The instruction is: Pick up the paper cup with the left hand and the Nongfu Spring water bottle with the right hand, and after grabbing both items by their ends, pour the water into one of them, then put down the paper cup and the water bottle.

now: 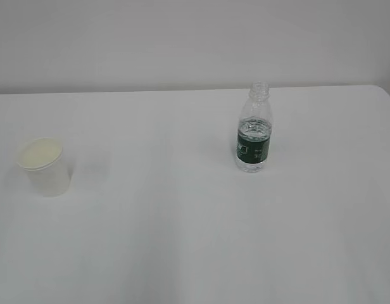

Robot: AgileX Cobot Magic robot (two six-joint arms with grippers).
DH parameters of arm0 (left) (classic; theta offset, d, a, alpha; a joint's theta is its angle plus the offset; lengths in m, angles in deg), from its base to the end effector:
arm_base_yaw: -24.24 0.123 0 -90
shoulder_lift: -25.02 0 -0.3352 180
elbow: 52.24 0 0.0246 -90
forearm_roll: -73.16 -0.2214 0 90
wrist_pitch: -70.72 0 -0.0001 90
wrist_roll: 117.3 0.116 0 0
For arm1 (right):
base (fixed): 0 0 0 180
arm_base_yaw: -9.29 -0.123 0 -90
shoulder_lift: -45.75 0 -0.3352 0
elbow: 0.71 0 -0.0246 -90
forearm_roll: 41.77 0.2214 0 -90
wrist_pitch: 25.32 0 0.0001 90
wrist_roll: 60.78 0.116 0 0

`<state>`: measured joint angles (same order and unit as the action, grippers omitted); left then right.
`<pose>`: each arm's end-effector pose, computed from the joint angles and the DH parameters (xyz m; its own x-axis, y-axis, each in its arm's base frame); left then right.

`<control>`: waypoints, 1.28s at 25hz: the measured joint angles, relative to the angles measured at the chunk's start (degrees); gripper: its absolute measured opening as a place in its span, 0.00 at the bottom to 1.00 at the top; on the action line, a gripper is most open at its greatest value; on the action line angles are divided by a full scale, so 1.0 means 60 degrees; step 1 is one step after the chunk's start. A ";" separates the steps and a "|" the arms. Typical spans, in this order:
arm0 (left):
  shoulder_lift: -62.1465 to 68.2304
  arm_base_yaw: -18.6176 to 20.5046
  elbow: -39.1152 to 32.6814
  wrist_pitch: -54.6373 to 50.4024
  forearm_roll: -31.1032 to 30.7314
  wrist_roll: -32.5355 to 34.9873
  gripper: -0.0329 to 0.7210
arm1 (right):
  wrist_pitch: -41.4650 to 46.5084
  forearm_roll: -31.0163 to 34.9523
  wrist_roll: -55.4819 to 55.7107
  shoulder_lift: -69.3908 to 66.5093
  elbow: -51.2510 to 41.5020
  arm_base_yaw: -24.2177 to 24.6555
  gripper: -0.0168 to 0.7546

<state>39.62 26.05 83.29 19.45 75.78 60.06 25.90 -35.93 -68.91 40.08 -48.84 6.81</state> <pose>-0.0383 -0.0054 0.3021 -0.3461 -0.0856 -0.9343 -0.0240 0.9963 -0.0823 -0.0580 0.0067 0.2769 -0.2464 -0.0883 -0.9651 -0.1393 0.9887 -0.0549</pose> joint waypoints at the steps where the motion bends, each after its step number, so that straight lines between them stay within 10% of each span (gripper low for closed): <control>1: 0.0272 0.0000 0.0000 0.0134 0.0000 0.0000 0.72 | -0.0019 0.0000 0.0000 0.0000 0.0000 0.0000 0.77; 32: 0.3129 0.0000 0.0000 0.2512 -0.0036 0.0021 0.72 | -0.3099 0.0000 -0.1038 -0.4009 0.0016 0.0000 0.76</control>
<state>58.40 26.05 83.29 34.52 75.56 60.19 7.31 -35.93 -75.14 16.03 -48.75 6.81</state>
